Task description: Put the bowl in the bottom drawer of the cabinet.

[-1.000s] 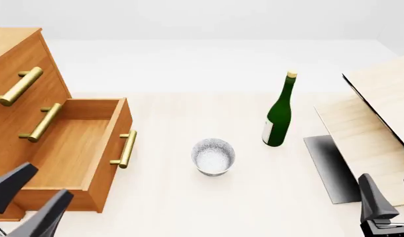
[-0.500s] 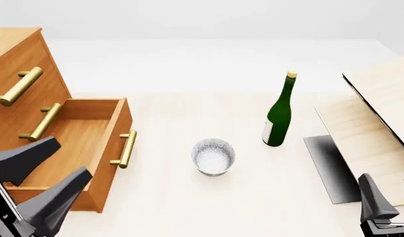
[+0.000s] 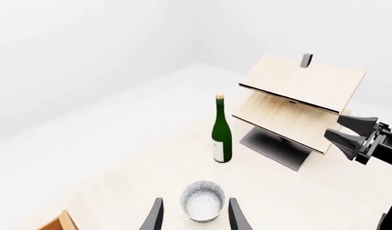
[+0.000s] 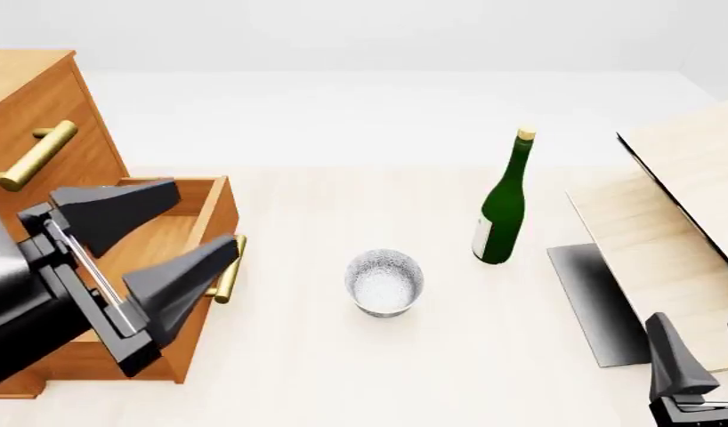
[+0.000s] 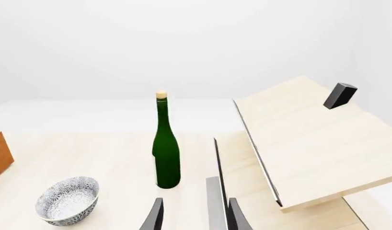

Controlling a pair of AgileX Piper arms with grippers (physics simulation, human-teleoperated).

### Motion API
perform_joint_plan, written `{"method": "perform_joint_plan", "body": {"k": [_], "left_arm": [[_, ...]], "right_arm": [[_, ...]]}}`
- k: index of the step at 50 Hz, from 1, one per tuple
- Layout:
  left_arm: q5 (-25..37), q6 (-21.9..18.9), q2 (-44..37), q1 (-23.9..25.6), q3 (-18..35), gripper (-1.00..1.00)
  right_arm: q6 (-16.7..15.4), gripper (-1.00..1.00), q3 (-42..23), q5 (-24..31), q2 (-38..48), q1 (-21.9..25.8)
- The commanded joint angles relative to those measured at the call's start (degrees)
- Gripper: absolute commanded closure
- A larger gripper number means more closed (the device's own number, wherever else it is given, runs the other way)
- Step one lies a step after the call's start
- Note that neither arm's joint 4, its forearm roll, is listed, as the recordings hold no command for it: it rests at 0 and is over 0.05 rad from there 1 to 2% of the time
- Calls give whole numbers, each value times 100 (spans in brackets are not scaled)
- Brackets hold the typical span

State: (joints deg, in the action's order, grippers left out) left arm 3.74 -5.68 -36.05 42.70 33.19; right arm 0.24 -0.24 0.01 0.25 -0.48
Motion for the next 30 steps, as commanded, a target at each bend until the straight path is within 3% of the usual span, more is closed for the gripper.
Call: {"method": "perform_joint_plan", "body": {"k": [1,12,14,30], "left_arm": [[121,-84,-560,49,442,-100],[325,-80,-1260,156,943,-100],[378,112,-1332,181,1038,-100],[1036,61,-1980,236,1757,-100]], "right_arm": [[0,-100,0,0,-1,0],[0,-100,0,3,-3,0],[0,-100,0,3,-3,0],[1,-100,-1,3,-3,-2]]}}
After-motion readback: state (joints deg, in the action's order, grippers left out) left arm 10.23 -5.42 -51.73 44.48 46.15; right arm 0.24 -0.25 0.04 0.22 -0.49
